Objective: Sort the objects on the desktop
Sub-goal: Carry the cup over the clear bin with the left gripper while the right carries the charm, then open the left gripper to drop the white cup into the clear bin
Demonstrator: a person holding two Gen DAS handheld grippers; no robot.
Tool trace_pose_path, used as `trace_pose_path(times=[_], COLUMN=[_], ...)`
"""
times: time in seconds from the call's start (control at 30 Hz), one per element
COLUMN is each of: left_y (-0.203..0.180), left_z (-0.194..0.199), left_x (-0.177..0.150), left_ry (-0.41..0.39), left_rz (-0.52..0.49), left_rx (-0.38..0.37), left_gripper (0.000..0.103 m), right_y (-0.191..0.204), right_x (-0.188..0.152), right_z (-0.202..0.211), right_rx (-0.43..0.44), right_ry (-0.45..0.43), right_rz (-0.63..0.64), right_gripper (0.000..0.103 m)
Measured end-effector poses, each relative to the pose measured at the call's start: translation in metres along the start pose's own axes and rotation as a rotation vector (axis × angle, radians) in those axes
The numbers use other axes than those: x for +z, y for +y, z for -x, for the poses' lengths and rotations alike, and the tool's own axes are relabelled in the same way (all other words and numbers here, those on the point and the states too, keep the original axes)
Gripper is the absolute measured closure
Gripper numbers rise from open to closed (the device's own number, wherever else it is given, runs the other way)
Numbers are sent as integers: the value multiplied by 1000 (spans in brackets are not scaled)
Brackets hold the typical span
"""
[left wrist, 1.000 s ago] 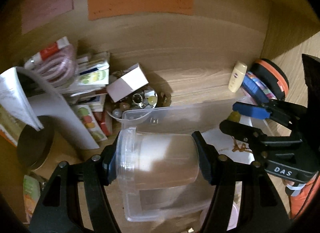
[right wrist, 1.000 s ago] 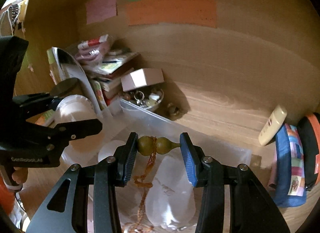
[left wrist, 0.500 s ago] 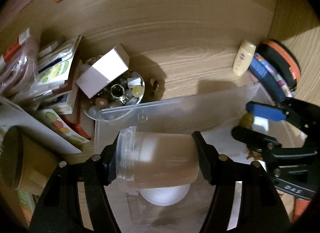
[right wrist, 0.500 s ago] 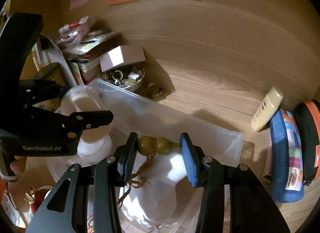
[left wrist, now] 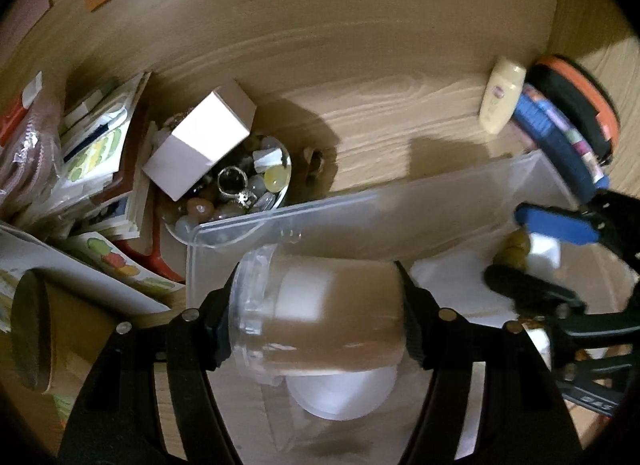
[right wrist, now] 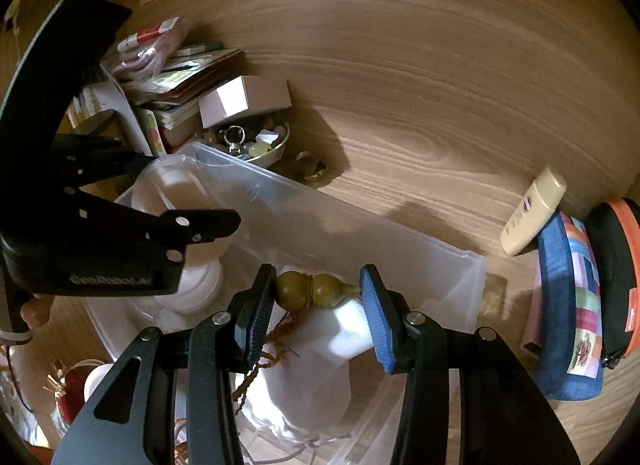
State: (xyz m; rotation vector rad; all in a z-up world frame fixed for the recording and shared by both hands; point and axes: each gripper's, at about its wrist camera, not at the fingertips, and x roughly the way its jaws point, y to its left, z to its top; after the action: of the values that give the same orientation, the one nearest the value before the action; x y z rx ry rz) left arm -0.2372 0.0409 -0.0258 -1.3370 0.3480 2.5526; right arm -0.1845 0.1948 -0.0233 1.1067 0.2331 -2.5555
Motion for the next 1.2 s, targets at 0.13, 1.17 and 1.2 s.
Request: trace_pose_path(times=[0.13,1.17,1.2], left_y=[-2,0,1], left_z=[0,66,68], left_x=[-2,-23,-24], left_ry=[-2,-84,-88], left_rz=[5,54,56], left_rx=[10,45,49], left_gripper=[36,10,10], right_y=[1,12,13], right_x=[0,6,7], right_z=[1,34,39], right_rx=[3,108,97], right_ry=[-5,-92,-107], right_rz=[0,-1,7], right_gripper=[61,20,20])
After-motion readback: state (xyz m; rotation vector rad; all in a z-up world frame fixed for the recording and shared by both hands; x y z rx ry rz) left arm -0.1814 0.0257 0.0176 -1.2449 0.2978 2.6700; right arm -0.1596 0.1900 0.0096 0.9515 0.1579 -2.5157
